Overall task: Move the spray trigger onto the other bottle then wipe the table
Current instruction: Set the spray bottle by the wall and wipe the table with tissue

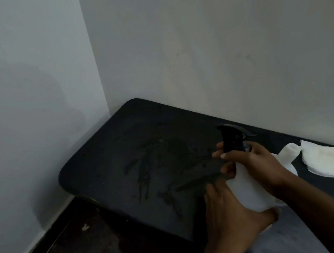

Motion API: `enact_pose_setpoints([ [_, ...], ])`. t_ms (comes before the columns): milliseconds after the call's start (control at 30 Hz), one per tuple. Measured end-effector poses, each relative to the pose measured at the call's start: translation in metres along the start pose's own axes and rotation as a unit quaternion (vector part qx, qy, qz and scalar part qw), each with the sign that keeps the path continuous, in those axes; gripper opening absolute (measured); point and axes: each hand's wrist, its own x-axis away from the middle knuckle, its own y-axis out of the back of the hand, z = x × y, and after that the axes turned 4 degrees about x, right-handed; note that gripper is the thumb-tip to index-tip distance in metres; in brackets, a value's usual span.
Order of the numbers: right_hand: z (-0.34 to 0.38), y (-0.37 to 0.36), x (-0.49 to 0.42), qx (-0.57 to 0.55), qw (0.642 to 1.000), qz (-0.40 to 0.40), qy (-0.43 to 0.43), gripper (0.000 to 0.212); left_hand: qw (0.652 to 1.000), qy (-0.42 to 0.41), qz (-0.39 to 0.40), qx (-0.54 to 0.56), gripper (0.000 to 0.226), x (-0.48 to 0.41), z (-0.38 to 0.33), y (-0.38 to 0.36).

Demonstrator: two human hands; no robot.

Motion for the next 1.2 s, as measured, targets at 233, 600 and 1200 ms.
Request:
enact_pose_setpoints([
  [233, 0.002, 0.019, 0.013, 0.004, 1.0, -0.015, 0.025, 0.096, 0.998, 0.053, 0.028, 0.017, 0.105, 0.001, 0.001, 0.001],
  [600, 0.002, 0.032, 0.019, 0.065, 0.993, 0.023, 0.095, 0.041, 0.999, -0.018, 0.038, 0.031, 0.094, -0.005, 0.006, 0.023],
  [1200, 0.037, 0.045, -0.067, 0.209, 0.97, -0.057, 0.109, 0.057, 0.992, -0.057, -0.112, -0.008, 0.105, -0.115, 0.012, 0.033],
])
